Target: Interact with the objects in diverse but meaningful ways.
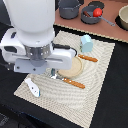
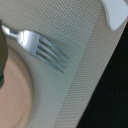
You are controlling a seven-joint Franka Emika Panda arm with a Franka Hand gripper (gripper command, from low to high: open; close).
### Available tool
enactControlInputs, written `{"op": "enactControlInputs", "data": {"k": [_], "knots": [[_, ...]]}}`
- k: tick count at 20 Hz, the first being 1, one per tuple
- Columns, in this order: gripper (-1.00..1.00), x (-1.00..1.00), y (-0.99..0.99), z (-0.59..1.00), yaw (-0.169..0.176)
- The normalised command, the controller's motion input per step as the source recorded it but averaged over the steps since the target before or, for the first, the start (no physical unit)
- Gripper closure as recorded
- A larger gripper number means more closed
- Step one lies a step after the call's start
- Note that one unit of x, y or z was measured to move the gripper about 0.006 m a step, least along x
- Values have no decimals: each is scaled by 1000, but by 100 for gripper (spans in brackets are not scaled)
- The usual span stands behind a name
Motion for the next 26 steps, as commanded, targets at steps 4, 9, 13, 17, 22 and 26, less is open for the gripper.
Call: {"op": "enactControlInputs", "data": {"k": [4,9,13,17,22,26], "knots": [[-100,-501,-126,-117,215],[-100,-395,-200,-154,148],[-100,-299,-189,-328,88],[-100,-166,-133,-299,46],[-100,-86,-43,-310,14],[-100,-342,-34,-347,4]]}}
